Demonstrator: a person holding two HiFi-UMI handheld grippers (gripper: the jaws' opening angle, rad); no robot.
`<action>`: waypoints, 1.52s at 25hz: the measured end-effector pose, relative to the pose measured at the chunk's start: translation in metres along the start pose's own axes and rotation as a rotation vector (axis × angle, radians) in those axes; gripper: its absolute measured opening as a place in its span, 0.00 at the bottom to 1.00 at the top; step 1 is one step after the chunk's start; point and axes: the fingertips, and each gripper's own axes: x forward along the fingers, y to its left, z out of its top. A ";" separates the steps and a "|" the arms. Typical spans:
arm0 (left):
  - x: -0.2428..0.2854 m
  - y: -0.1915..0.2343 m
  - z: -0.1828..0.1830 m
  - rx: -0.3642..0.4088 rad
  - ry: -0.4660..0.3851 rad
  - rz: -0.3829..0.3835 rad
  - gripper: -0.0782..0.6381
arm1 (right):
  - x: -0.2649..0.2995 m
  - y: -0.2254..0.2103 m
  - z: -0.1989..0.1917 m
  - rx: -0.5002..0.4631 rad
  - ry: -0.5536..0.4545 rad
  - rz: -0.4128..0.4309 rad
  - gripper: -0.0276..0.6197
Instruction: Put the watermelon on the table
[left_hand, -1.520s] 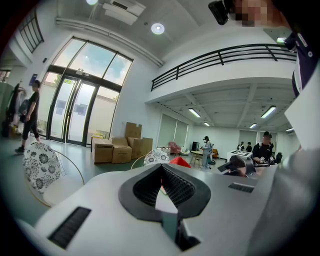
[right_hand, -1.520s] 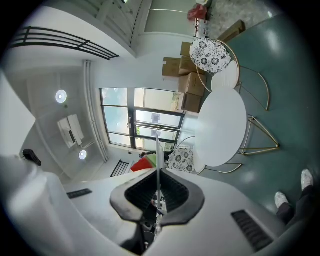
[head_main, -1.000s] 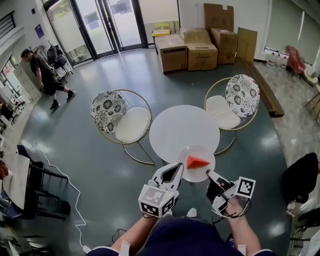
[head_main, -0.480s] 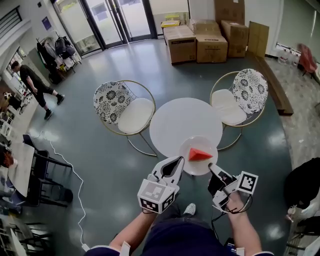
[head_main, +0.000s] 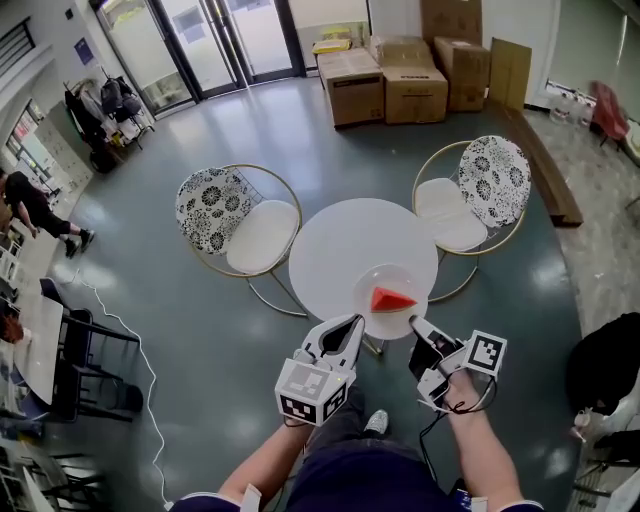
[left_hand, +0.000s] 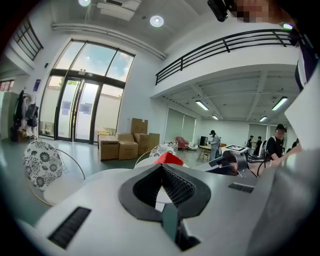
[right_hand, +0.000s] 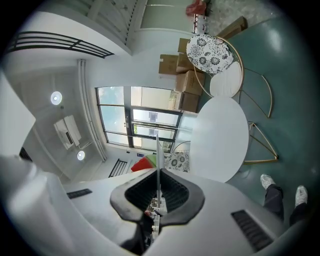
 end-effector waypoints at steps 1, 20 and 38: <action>0.003 0.002 0.000 -0.004 0.002 -0.004 0.12 | 0.003 0.001 0.002 0.000 -0.001 0.000 0.07; 0.086 0.095 0.006 -0.020 0.041 -0.050 0.12 | 0.081 -0.022 0.054 0.020 -0.043 -0.031 0.07; 0.137 0.173 0.039 0.001 0.043 -0.162 0.12 | 0.156 -0.011 0.108 0.020 -0.151 -0.072 0.07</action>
